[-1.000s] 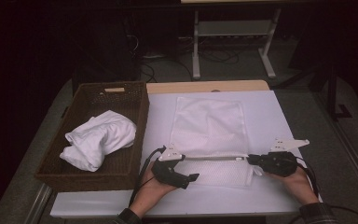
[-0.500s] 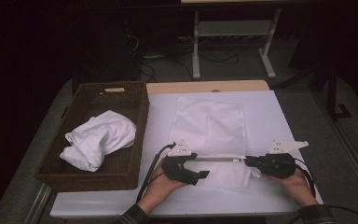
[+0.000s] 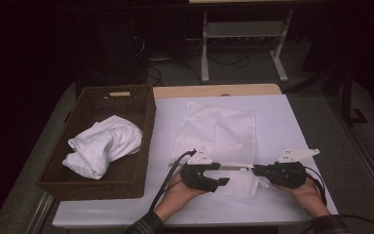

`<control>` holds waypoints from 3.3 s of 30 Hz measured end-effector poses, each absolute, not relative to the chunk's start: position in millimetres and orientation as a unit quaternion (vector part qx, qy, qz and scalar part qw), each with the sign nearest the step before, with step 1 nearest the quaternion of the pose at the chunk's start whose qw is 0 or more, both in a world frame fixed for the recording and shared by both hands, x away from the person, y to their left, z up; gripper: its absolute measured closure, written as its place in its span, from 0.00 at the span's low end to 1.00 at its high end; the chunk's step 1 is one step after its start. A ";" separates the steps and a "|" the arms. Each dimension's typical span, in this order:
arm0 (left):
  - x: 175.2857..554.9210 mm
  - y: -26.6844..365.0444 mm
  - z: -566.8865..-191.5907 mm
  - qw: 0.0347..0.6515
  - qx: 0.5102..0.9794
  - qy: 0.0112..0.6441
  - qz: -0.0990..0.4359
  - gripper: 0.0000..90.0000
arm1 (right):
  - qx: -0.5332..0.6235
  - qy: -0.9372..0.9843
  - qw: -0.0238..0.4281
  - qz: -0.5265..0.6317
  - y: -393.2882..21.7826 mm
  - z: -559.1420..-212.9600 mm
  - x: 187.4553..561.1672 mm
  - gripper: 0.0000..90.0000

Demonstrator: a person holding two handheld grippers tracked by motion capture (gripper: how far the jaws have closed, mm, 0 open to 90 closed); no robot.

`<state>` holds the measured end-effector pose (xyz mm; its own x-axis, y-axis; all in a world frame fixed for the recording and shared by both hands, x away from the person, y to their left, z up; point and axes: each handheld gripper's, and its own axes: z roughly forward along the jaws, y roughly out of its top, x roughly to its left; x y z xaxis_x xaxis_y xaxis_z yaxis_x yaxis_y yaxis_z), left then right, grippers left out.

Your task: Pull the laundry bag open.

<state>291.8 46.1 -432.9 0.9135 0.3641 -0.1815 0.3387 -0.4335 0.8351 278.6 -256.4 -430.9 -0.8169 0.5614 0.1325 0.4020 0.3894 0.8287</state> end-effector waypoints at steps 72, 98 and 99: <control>303.9 -7.2 -434.9 0.499 0.848 0.177 -0.026 0.96 | 0.273 0.822 0.085 0.492 -256.8 -425.4 272.3 0.94; 305.6 3.3 -431.0 0.501 0.846 0.178 -0.039 0.96 | 0.281 0.822 0.091 0.487 -257.8 -426.5 273.5 0.94; 306.4 4.7 -431.2 0.501 0.846 0.178 -0.043 0.96 | 0.282 0.822 0.093 0.486 -257.7 -426.7 273.6 0.94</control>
